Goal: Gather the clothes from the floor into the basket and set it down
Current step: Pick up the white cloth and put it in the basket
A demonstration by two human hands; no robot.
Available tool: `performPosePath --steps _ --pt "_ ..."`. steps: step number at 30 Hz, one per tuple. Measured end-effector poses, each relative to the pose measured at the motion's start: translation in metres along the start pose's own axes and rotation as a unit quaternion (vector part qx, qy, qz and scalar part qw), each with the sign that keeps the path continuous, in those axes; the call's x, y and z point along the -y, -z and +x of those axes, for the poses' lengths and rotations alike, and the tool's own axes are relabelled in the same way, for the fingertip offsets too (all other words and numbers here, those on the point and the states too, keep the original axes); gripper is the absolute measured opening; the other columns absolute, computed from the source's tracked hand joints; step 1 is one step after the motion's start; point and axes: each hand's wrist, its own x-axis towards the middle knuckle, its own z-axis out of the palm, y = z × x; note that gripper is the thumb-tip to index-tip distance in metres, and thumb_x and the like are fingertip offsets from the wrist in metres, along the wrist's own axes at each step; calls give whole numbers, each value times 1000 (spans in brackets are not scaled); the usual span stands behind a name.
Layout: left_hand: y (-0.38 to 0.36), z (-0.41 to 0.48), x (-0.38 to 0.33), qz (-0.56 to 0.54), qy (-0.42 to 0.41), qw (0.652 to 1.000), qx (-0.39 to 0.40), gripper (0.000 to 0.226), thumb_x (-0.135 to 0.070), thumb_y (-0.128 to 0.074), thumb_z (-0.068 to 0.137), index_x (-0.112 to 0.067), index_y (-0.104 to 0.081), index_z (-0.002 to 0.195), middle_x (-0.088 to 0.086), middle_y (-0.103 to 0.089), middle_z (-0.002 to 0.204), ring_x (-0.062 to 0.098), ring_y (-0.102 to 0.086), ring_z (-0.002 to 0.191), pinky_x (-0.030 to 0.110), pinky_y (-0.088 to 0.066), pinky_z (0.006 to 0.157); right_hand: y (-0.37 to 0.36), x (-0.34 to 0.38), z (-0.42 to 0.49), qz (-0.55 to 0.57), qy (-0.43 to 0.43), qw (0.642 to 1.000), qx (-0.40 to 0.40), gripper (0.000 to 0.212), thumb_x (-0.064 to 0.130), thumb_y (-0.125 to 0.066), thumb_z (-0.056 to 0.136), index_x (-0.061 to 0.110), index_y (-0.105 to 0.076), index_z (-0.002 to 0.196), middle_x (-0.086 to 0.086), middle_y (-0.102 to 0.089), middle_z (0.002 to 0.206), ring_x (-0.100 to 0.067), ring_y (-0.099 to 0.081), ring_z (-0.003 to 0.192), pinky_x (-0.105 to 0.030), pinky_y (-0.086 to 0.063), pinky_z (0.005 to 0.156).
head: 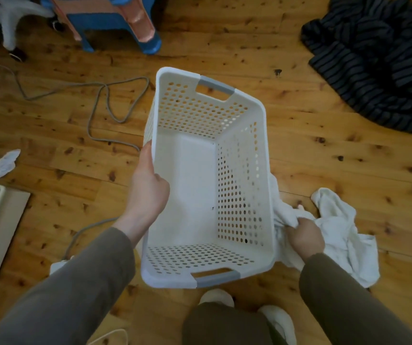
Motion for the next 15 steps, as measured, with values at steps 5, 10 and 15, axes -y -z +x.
performPosePath --steps 5,10,15 --pt "-2 -8 -13 3 8 1000 8 66 12 -33 85 -19 -28 143 6 -48 139 23 -47 125 28 -38 100 52 21 -33 303 -82 950 6 37 16 -52 88 -1 -54 121 -17 -64 106 -32 -58 91 -35 -44 76" --pt "-2 -11 -18 2 33 999 37 69 12 -31 85 -20 -22 146 10 -42 145 28 -42 131 37 -35 109 105 69 -79 567 -103 812 99 12 10 -55 83 5 -62 91 -5 -71 70 -17 -68 65 -26 -53 53" --pt "-3 -12 -20 -6 32 999 38 71 14 -32 83 -18 -22 146 8 -38 148 28 -37 134 43 -34 110 80 146 -113 609 -4 759 229 12 7 -55 81 7 -67 80 -4 -72 65 -15 -69 60 -24 -55 50"
